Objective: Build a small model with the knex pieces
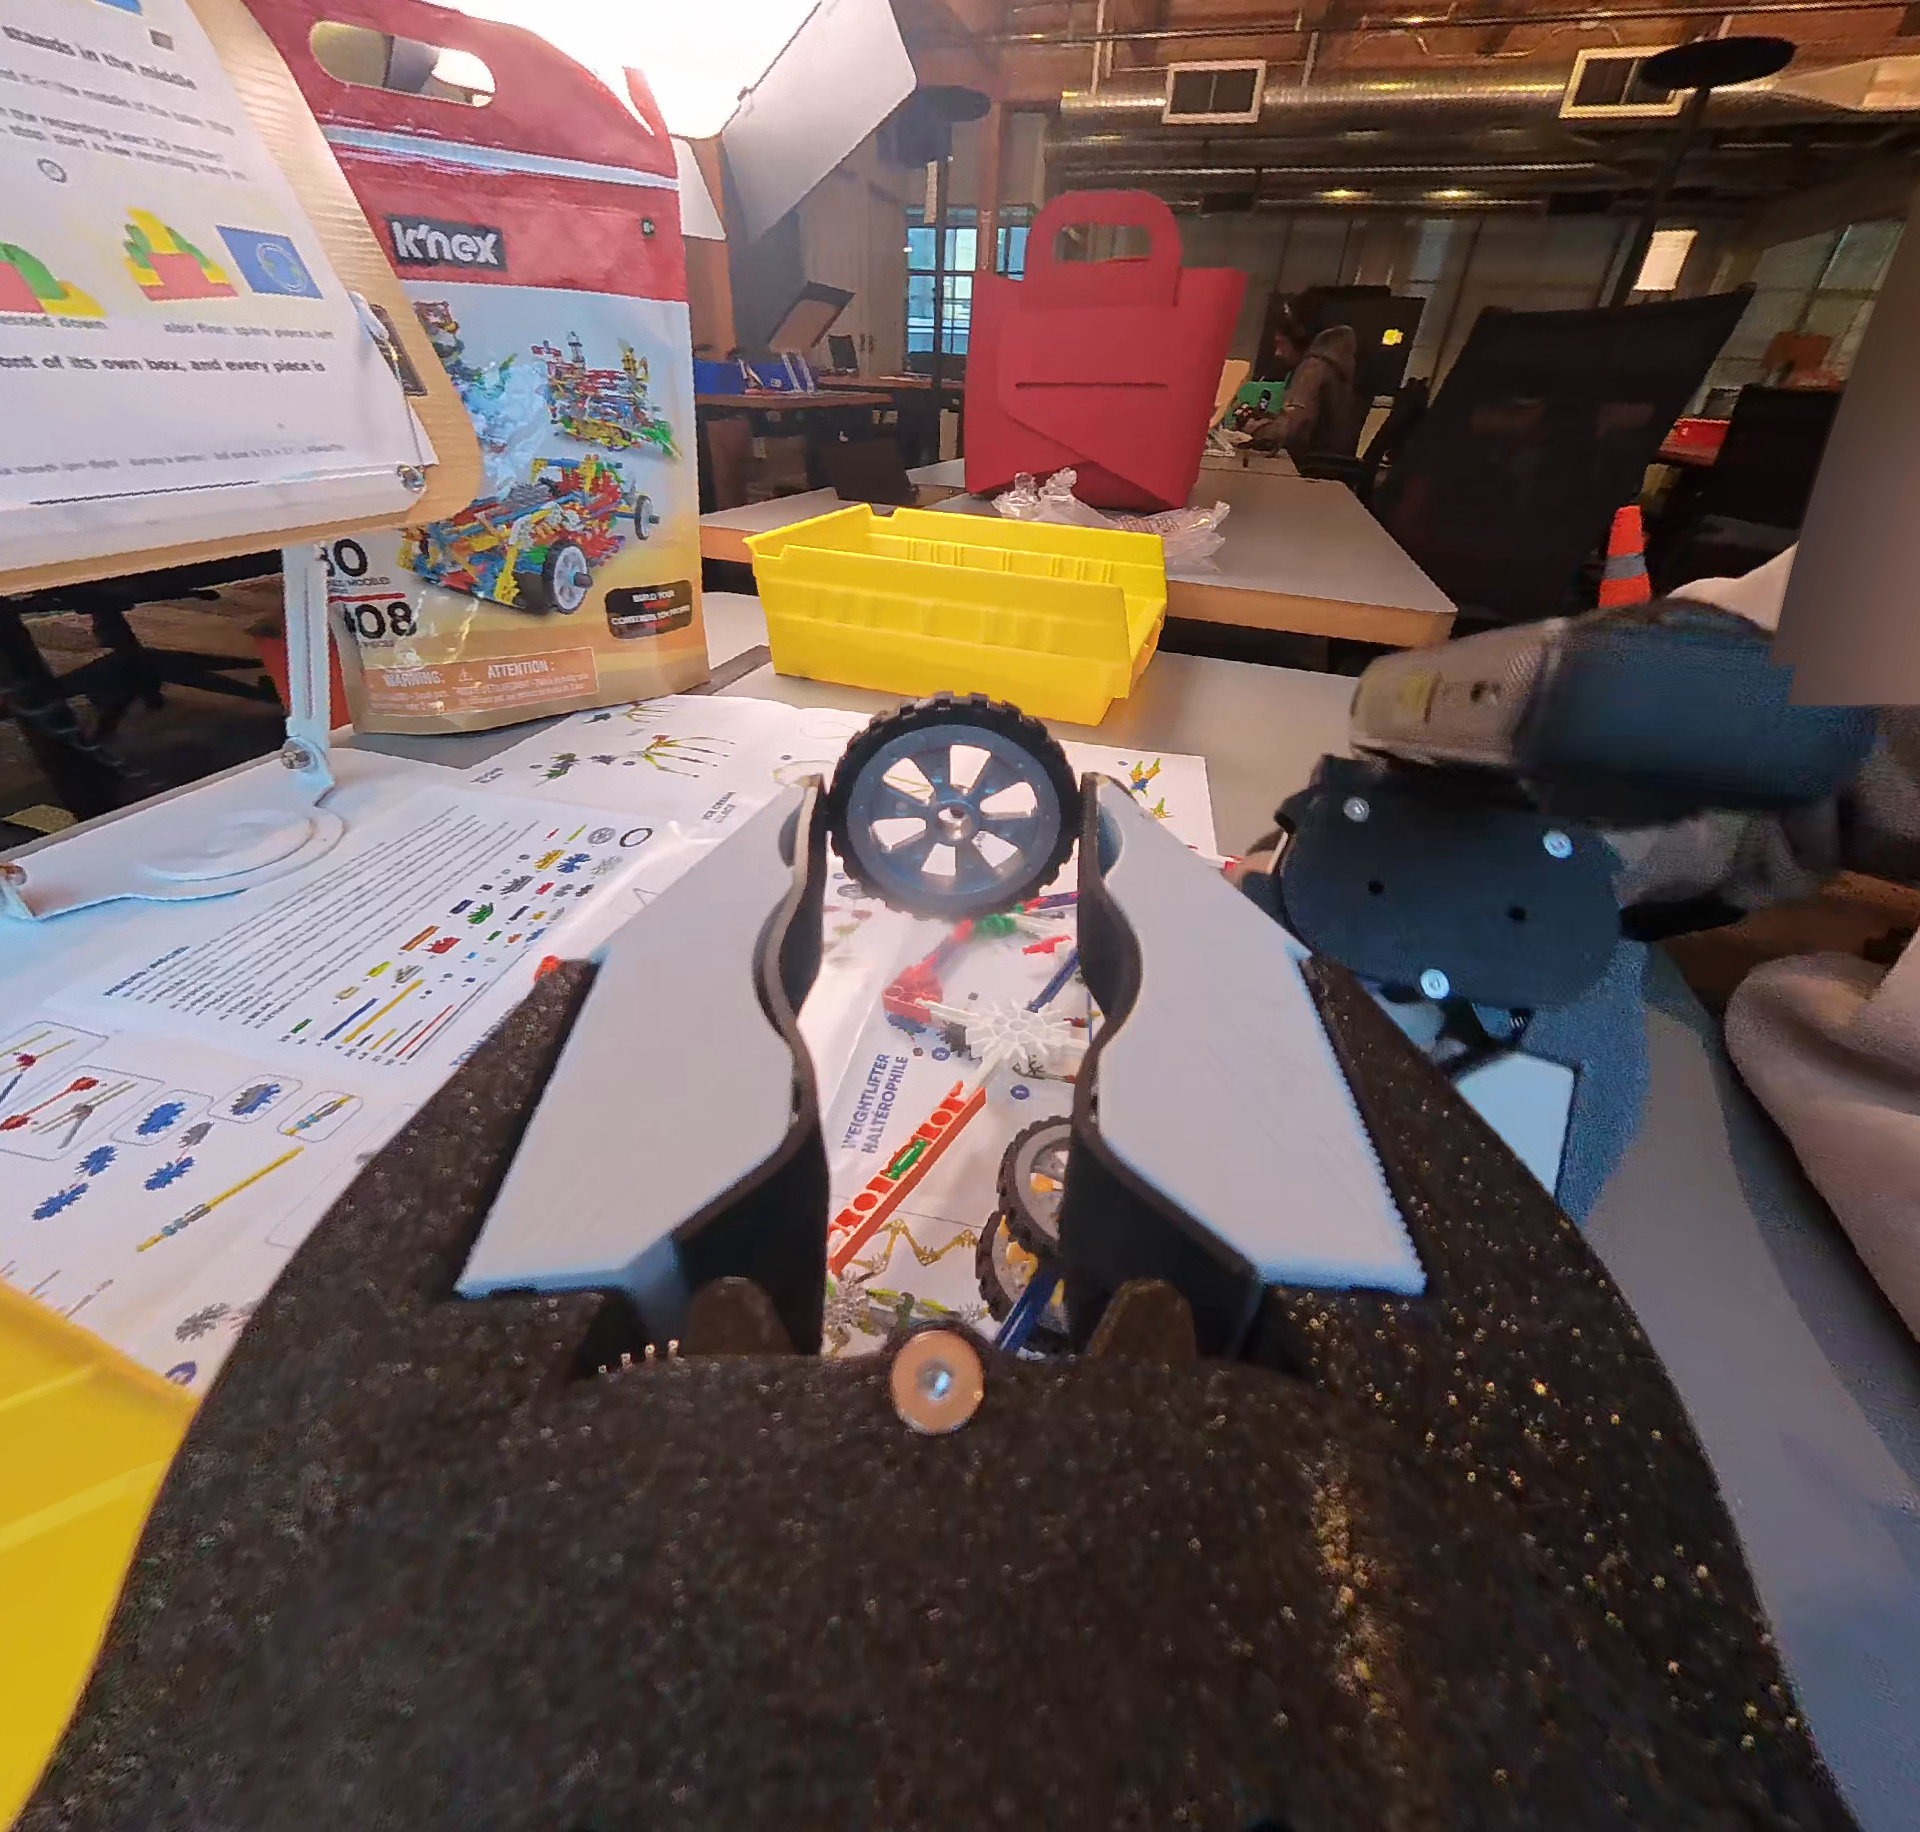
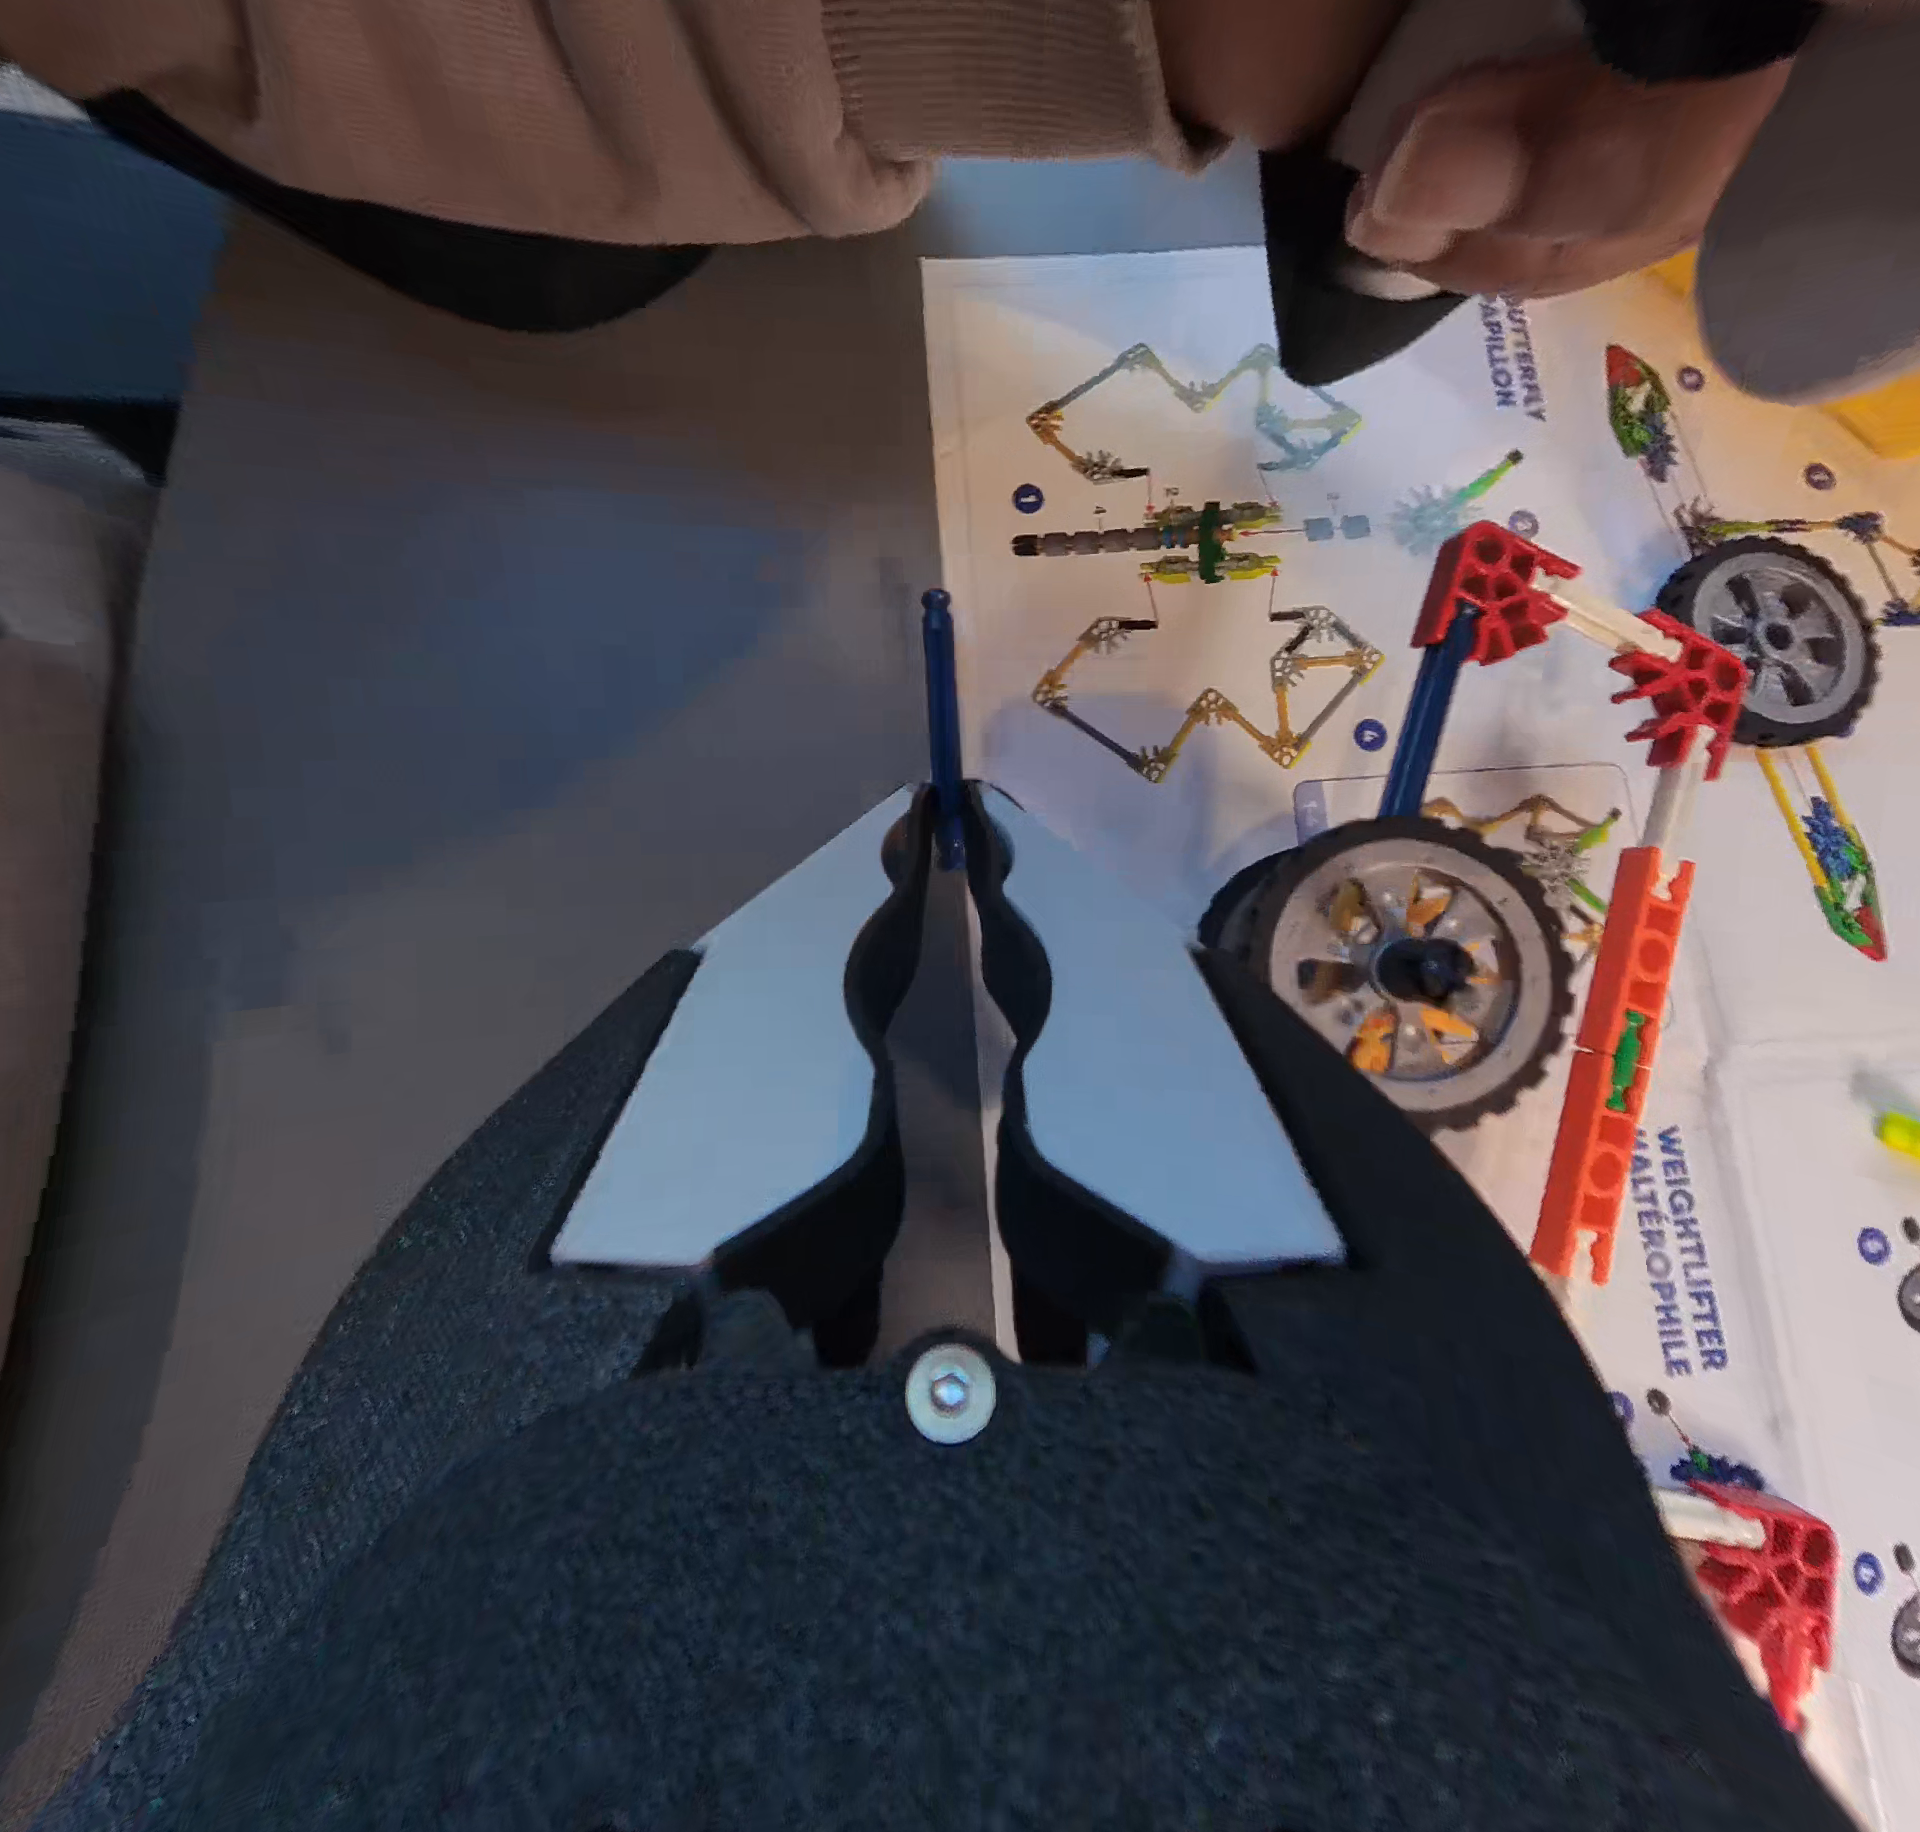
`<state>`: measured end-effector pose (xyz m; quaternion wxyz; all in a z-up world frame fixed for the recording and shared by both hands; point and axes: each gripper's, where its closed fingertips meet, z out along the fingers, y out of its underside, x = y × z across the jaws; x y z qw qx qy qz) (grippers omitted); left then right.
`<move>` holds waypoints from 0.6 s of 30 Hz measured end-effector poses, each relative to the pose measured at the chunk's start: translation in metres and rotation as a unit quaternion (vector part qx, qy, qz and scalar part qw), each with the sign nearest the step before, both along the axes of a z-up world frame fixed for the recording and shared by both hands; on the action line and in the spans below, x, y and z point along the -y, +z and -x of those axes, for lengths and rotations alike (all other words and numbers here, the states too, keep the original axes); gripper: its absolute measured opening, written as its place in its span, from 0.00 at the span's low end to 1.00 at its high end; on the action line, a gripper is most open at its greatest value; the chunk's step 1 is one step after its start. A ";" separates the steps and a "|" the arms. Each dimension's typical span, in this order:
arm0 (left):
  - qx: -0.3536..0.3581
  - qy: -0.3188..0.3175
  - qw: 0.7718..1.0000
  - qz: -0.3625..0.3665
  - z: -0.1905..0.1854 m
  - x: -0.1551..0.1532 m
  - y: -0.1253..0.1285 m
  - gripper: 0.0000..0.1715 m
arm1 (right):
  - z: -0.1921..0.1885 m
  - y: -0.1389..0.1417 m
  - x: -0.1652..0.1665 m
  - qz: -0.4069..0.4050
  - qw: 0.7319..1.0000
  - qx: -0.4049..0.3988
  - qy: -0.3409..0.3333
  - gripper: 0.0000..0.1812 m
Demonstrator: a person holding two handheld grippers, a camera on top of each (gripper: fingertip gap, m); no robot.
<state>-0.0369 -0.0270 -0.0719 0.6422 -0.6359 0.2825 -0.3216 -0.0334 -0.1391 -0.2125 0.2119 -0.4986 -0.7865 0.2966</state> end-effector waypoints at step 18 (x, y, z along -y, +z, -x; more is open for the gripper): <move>-0.056 -0.163 0.985 0.019 -0.085 0.045 -0.032 0.27 | -0.105 0.096 -0.084 0.027 0.985 -0.168 -0.032 0.02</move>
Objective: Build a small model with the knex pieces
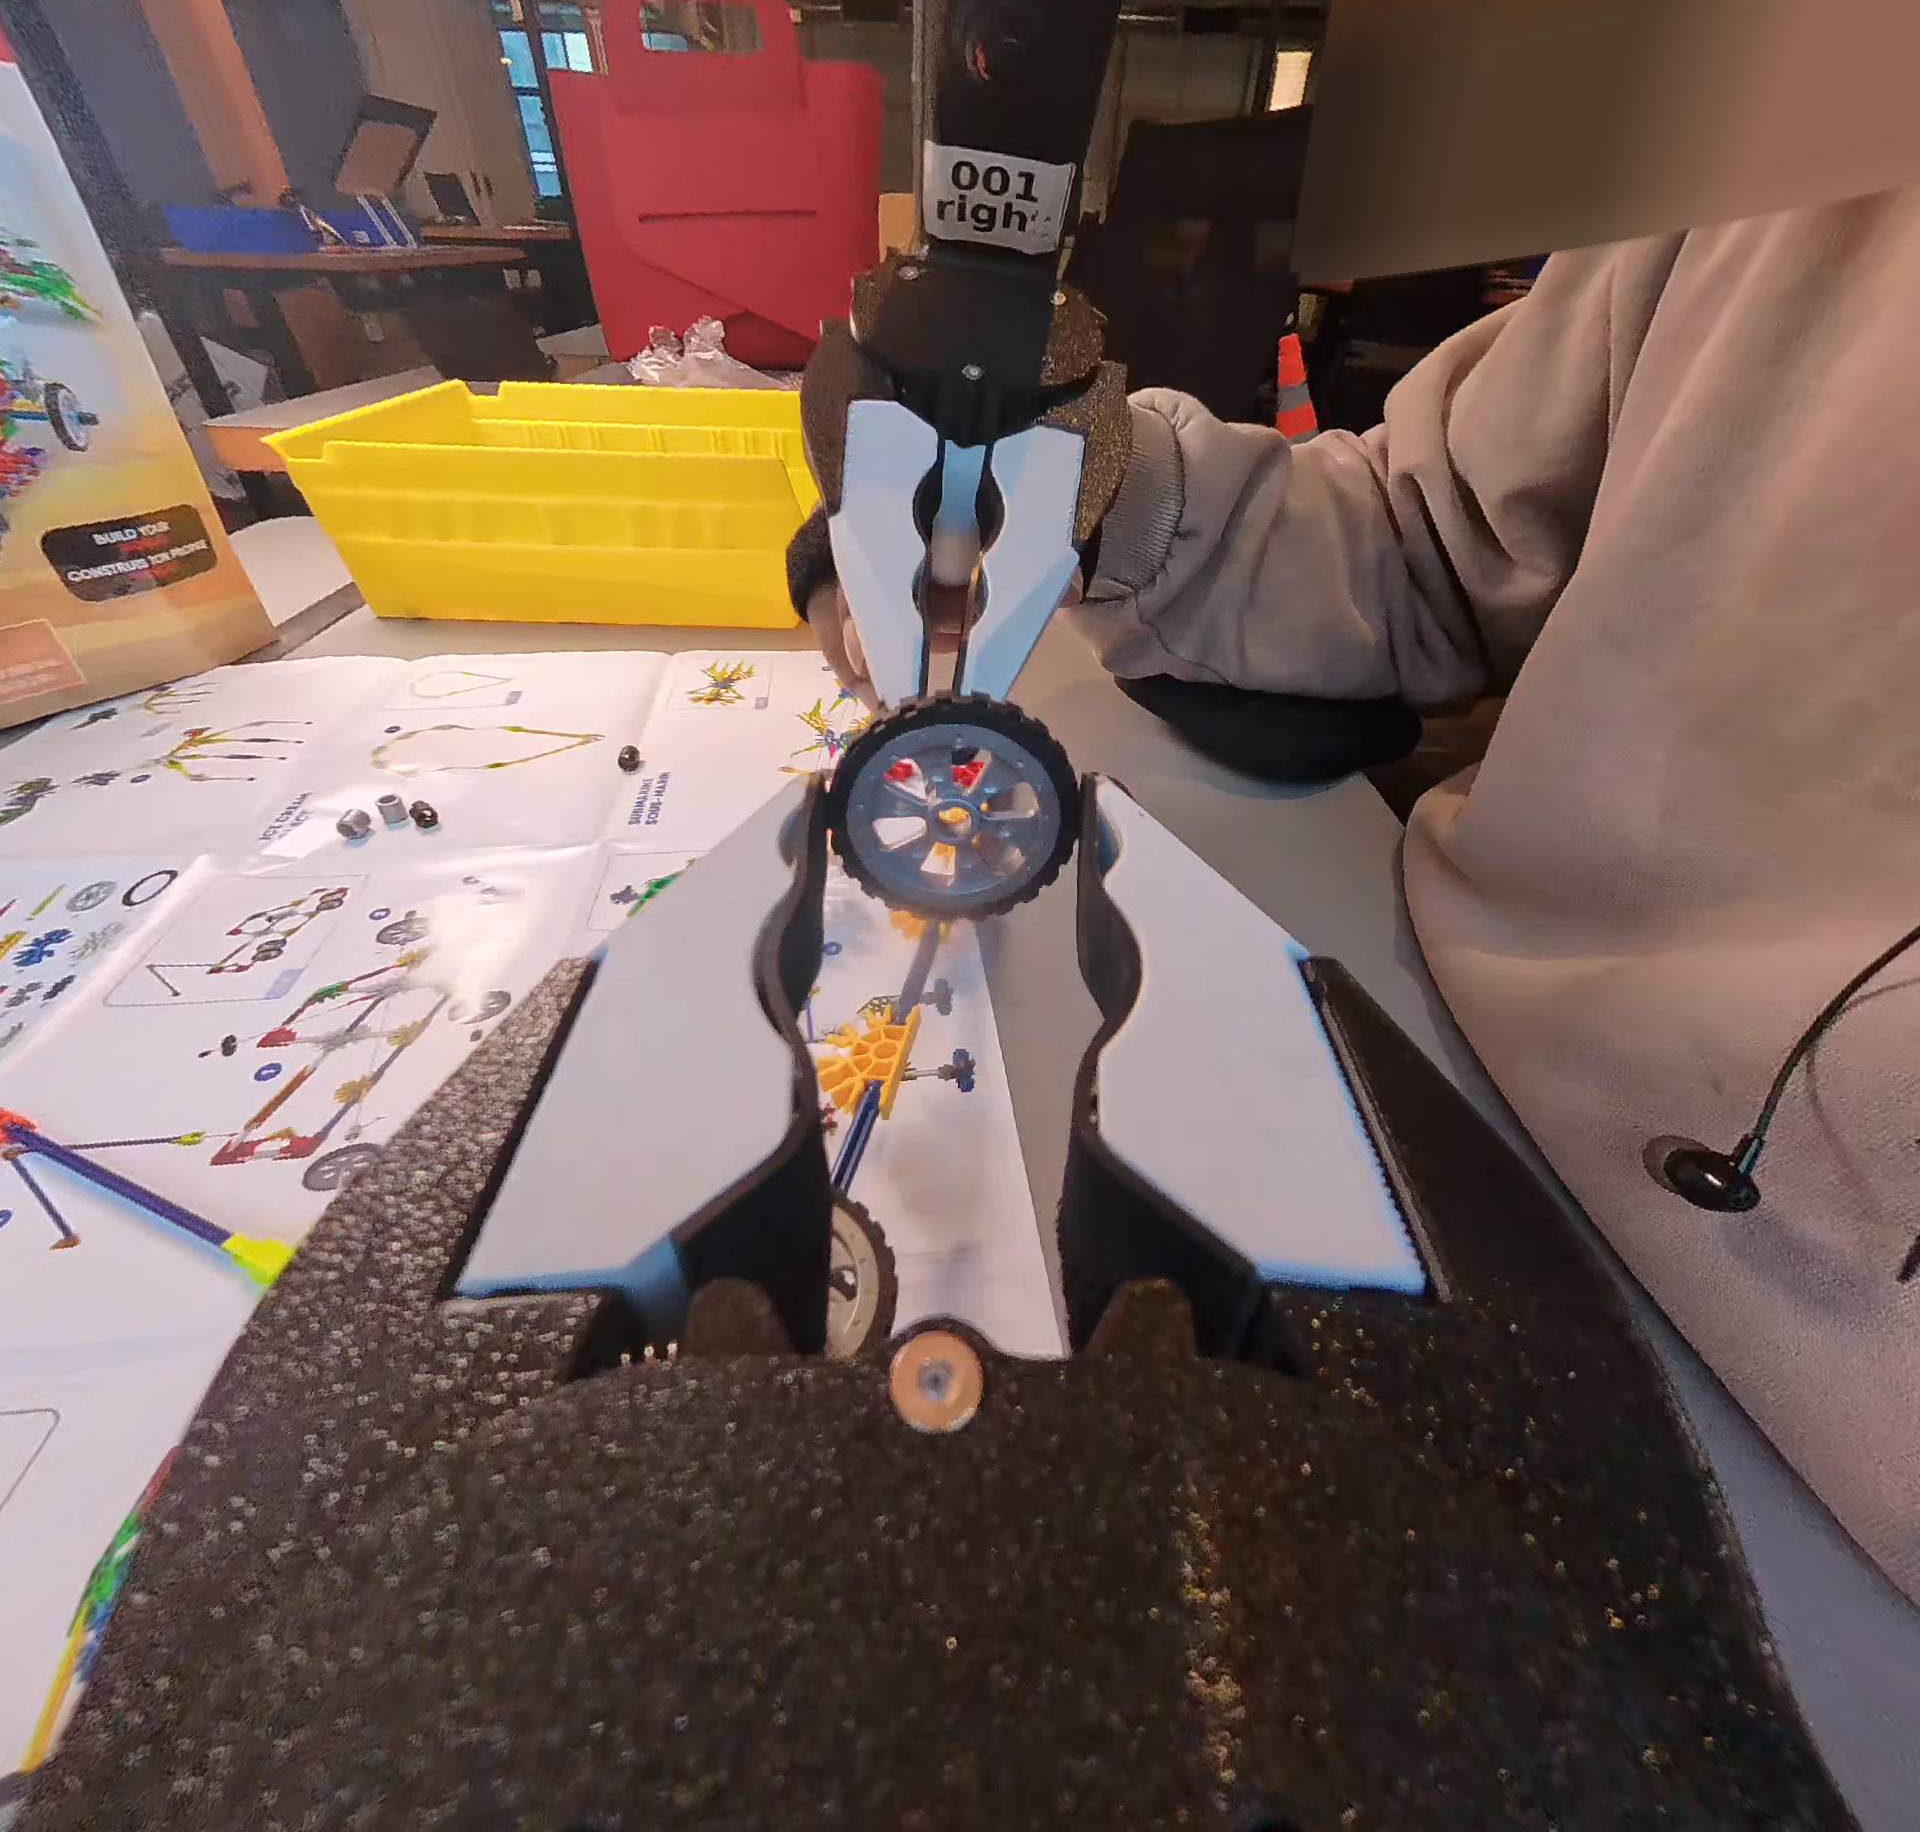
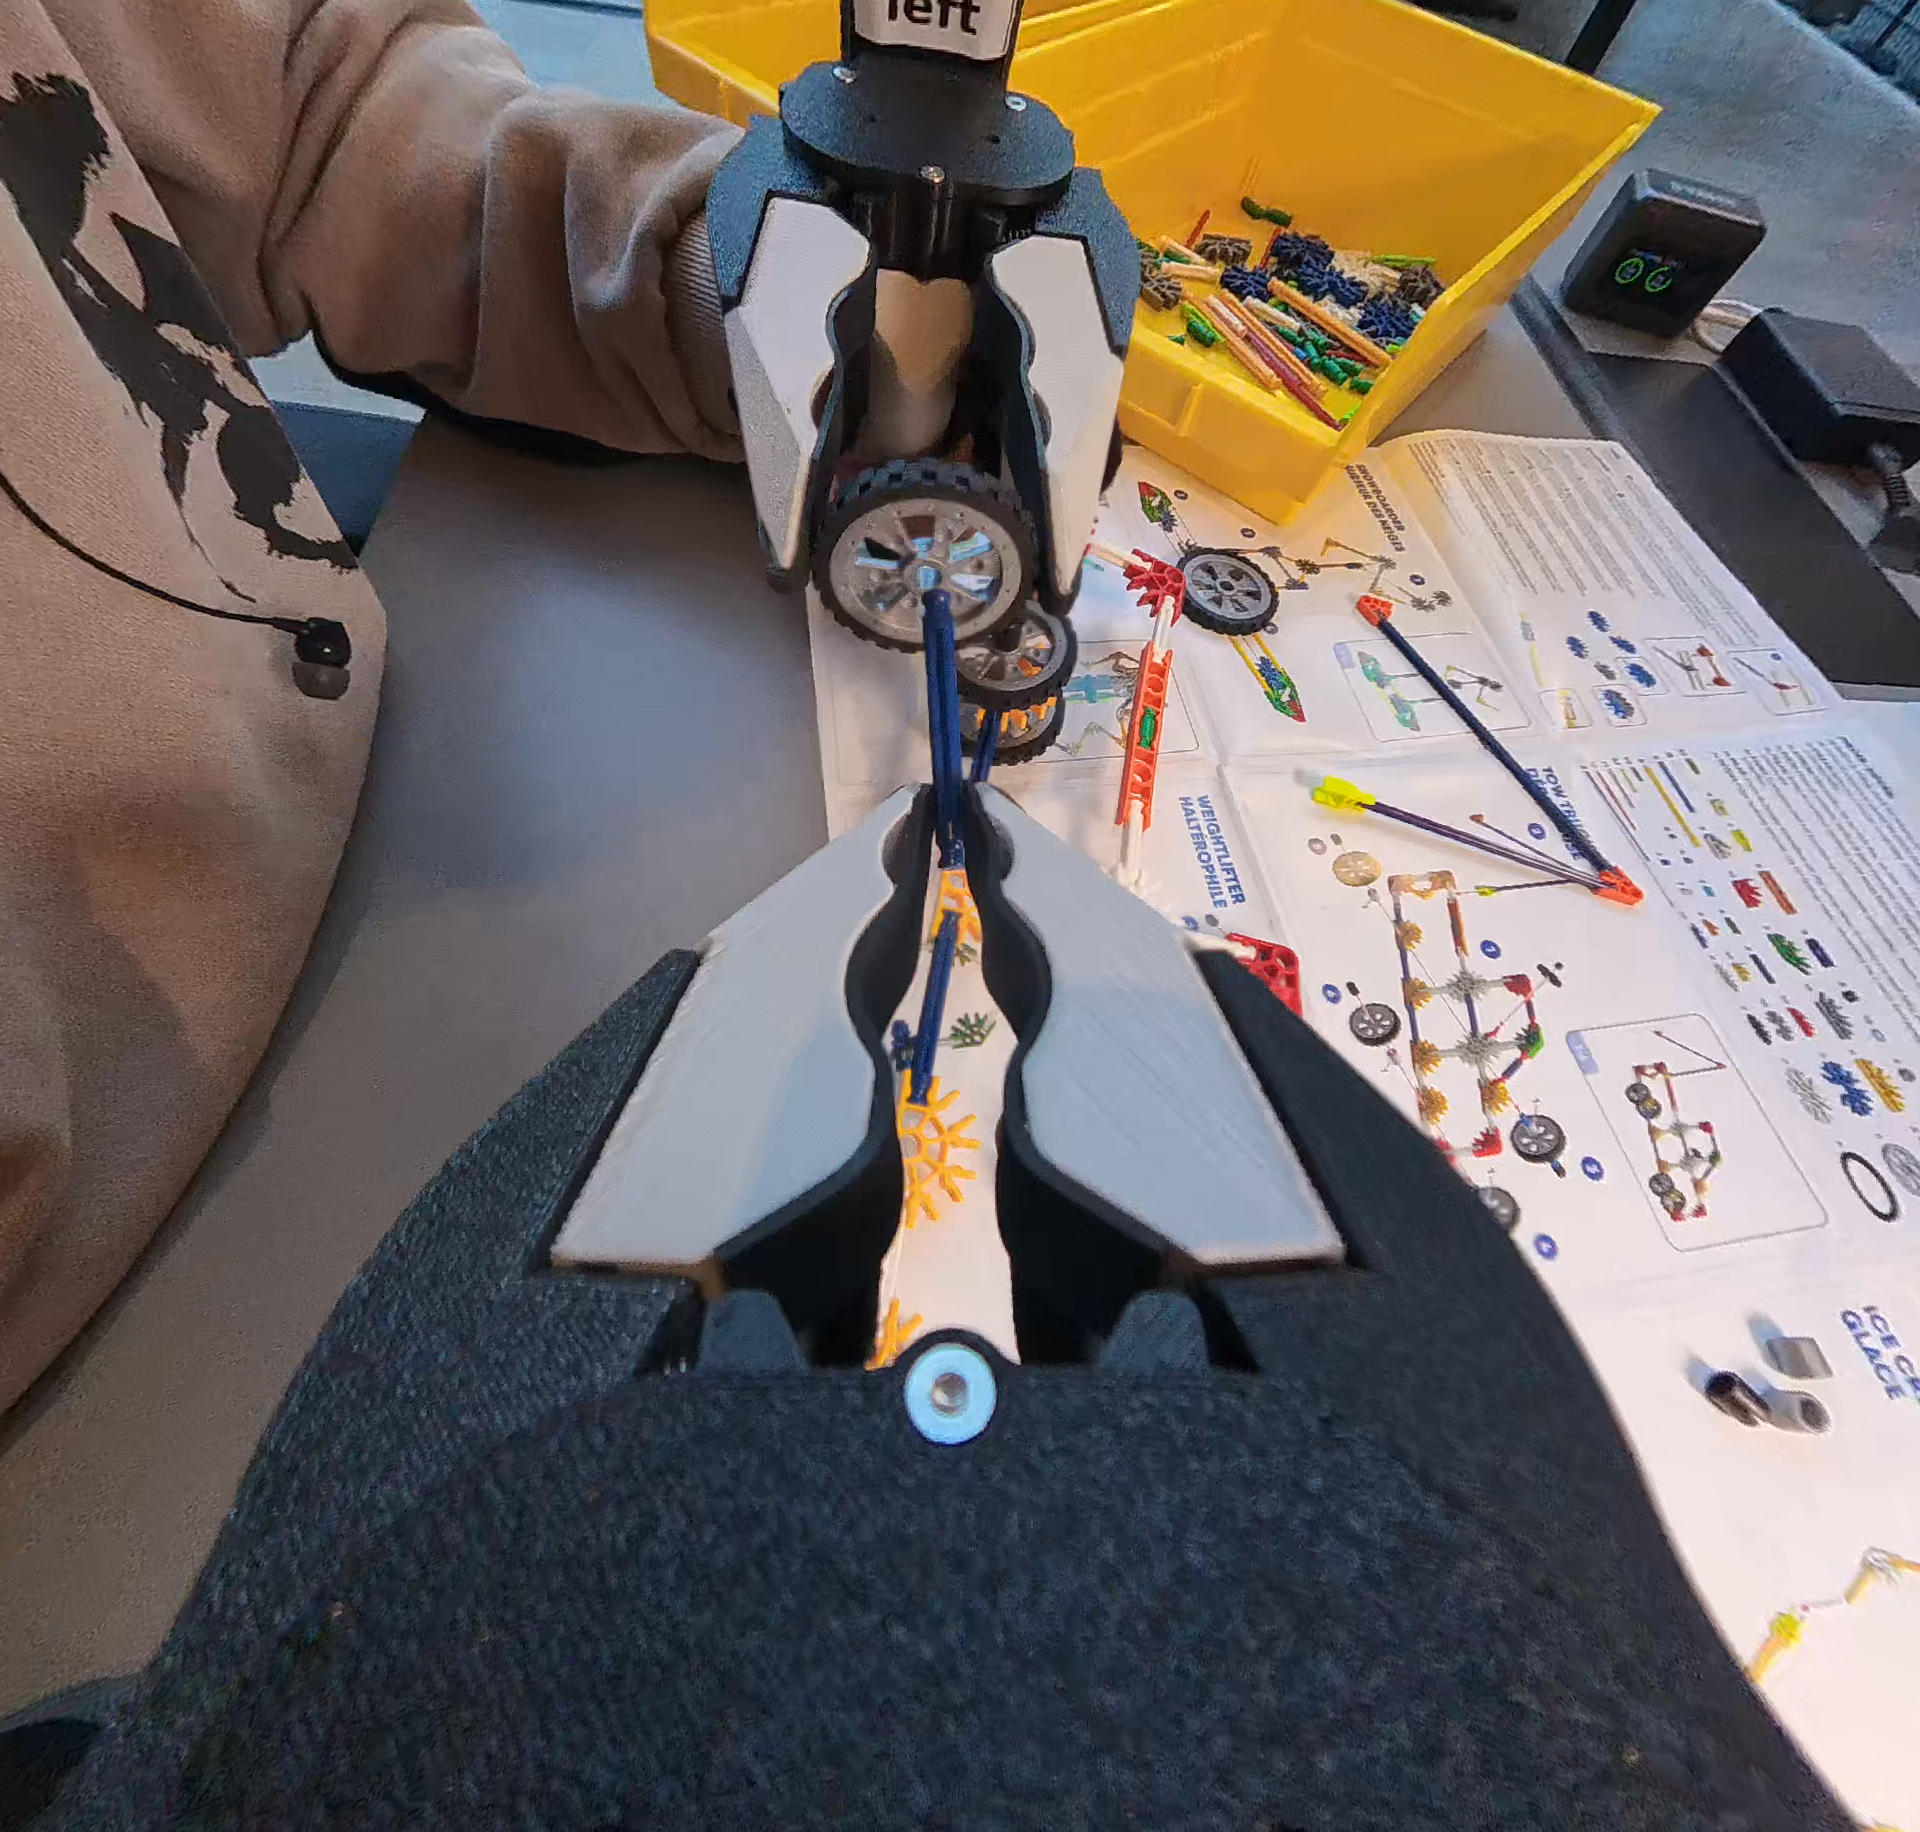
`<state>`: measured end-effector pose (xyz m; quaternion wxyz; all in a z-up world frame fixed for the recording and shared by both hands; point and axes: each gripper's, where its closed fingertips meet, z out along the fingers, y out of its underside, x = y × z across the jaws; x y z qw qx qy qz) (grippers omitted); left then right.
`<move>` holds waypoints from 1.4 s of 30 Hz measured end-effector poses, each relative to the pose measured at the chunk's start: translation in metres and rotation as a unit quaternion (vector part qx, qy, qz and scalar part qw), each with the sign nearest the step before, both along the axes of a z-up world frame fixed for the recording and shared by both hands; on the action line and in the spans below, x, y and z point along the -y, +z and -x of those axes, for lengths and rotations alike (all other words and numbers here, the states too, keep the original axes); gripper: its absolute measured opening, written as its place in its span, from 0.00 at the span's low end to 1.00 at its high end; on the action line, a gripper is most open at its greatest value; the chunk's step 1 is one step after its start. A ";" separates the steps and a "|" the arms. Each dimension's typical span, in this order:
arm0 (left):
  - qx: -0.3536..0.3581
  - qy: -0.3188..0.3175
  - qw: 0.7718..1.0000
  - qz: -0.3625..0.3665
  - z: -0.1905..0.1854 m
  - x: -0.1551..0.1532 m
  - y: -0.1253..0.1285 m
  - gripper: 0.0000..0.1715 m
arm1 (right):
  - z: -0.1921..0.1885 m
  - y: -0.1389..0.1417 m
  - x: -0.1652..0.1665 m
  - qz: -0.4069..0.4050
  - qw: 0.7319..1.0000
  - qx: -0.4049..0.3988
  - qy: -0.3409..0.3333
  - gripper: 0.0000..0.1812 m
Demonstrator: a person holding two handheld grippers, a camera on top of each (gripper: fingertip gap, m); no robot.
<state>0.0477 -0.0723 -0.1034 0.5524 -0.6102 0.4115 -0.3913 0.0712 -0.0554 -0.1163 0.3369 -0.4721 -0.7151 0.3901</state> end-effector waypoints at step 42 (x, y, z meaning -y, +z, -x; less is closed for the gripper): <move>-0.260 -0.032 0.964 -0.037 -0.019 0.024 -0.074 0.18 | -0.004 -0.064 0.034 0.051 0.989 0.106 0.088 0.00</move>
